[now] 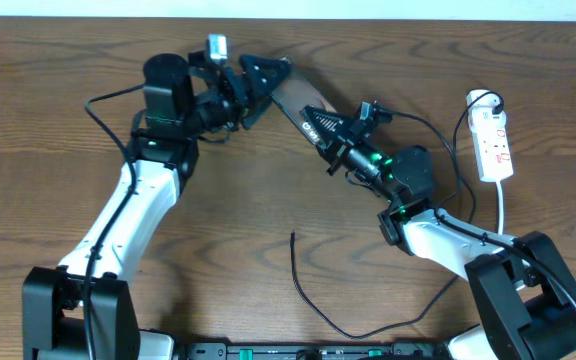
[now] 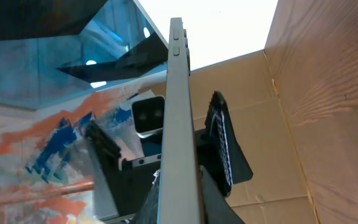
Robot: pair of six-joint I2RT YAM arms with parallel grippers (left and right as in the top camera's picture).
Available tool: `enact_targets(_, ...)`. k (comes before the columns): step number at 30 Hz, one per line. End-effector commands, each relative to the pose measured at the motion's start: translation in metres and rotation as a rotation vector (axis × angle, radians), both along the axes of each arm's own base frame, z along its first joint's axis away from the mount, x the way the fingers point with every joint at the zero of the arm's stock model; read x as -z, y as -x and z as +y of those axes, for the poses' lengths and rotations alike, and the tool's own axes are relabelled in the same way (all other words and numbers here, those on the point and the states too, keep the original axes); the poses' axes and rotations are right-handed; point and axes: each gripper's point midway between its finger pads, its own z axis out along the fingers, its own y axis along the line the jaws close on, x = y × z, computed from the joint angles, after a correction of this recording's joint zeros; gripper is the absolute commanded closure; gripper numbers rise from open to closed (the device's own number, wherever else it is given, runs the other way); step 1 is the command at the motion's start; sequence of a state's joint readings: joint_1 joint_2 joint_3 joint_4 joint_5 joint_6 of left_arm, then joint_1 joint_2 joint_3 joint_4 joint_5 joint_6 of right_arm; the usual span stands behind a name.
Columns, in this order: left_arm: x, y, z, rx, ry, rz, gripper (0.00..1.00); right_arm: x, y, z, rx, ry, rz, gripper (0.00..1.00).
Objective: Plug charger to phone and switch on socket
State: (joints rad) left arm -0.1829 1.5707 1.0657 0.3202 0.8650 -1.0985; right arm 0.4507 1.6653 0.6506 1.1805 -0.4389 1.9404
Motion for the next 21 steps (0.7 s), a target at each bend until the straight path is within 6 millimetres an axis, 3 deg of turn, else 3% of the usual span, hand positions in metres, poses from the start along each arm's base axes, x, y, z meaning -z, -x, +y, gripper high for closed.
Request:
enact_targets(1,-0.008,-0.004,-0.009,-0.033,-0.027,-0.043,0.06,-0.017,0.000,0.001,0.029,-0.013,-0.063,0.99)
enact_targets(6,-0.005,-0.007,-0.014,-0.068,-0.043,-0.043,0.07,-0.021,-0.001,0.000,0.040,-0.024,-0.077,0.99)
enact_targets(21,0.001,-0.010,-0.009,-0.133,0.026,0.099,0.27,-0.019,0.004,0.016,0.083,-0.076,-0.011,0.99)
